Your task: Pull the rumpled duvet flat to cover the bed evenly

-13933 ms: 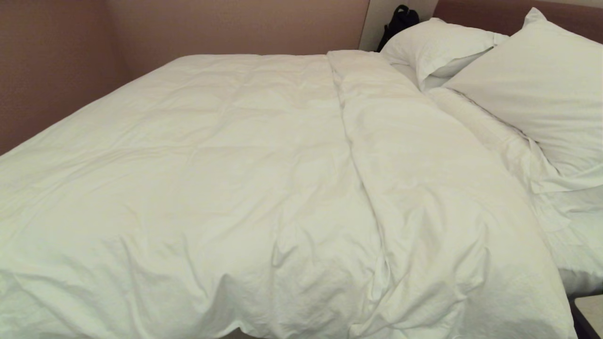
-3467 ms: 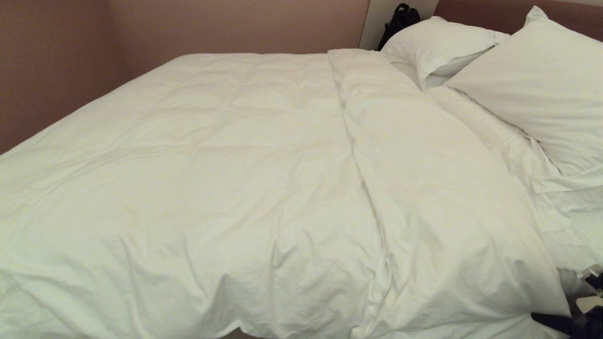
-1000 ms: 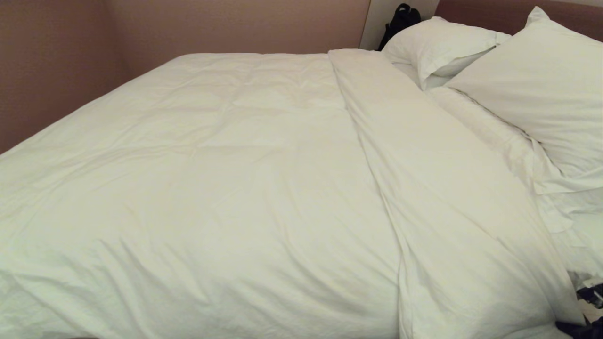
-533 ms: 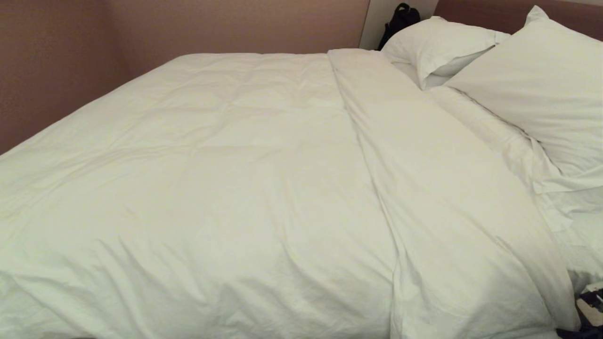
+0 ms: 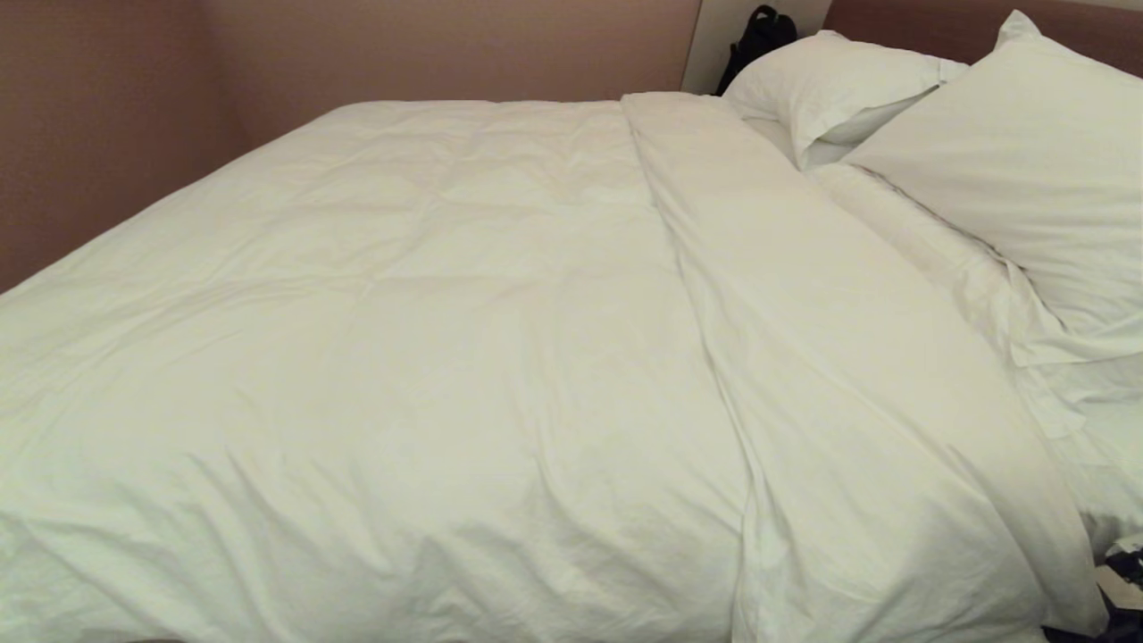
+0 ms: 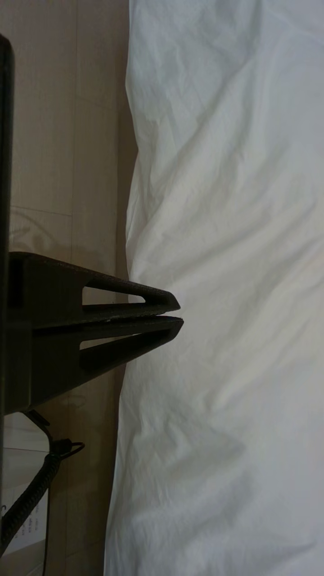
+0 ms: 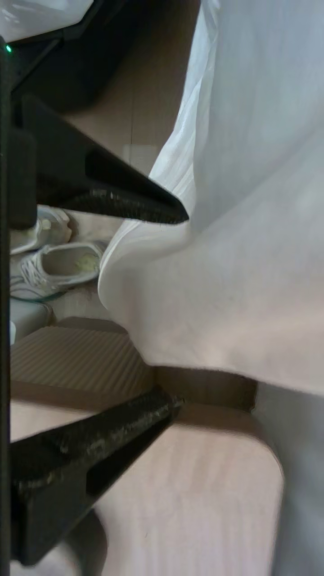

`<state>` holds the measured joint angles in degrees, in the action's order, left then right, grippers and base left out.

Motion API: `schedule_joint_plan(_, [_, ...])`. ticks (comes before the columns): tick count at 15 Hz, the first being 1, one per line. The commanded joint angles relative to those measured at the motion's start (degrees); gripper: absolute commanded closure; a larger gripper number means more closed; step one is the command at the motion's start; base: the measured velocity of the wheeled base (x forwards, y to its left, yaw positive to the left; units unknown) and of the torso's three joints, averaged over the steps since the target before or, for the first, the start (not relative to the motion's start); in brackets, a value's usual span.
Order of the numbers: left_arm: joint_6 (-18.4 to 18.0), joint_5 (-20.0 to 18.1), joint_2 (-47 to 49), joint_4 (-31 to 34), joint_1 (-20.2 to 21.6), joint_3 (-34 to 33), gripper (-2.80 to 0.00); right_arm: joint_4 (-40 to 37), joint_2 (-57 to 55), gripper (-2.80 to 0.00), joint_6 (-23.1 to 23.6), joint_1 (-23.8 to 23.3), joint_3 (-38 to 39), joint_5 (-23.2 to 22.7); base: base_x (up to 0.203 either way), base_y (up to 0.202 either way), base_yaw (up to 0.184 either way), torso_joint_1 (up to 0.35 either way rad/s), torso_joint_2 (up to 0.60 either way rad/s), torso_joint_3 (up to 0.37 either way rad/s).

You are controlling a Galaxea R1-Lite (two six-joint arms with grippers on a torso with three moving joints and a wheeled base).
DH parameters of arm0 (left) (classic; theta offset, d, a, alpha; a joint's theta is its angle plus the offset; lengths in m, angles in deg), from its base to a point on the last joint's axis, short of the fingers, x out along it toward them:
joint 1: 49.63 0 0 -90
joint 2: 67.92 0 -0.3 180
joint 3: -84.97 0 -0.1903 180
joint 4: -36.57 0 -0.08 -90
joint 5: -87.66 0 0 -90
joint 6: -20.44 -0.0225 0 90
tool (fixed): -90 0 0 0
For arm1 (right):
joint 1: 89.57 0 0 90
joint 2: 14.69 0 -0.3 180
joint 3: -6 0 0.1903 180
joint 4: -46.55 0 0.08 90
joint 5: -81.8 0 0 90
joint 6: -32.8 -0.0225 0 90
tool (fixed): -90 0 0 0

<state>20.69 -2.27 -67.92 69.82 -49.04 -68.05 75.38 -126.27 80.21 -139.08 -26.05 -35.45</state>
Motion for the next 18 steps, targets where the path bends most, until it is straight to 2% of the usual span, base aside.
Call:
schedule_joint_plan(1, [0.02,0.01,0.0,0.05,0.02,0.0,0.0,0.14,6.3,-2.8,0.09,0.0,1.66,-0.34,0.0,0.0,0.0,0.0,0.0,0.0])
schedule_joint_plan(6, [0.02,0.01,0.0,0.05,0.02,0.0,0.0,-0.14,21.51,-2.8,-0.97,0.02,5.67,-0.22,0.0,0.0,0.0,0.0,0.0,0.0])
schedule_joint_plan(9, [0.02,0.01,0.0,0.05,0.02,0.0,0.0,-4.29,33.26,-2.8,-1.38,0.3,5.16,-0.4,0.0,0.0,0.0,0.0,0.0,0.0])
schedule_joint_plan(12, [0.02,0.01,0.0,0.05,0.02,0.0,0.0,-21.67,44.38,-2.8,-5.14,2.66,-0.78,-0.68,0.0,0.0,0.0,0.0,0.0,0.0])
schedule_joint_plan(16, [0.02,0.01,0.0,0.05,0.02,0.0,0.0,-52.2,59.02,-2.8,-15.14,9.33,-16.18,-2.13,0.0,0.0,0.0,0.0,0.0,0.0])
schedule_joint_plan(18, [0.02,0.01,0.0,0.05,0.02,0.0,0.0,-55.87,60.34,-2.8,-23.05,13.24,-19.14,-2.64,0.0,0.0,0.0,0.0,0.0,0.0])
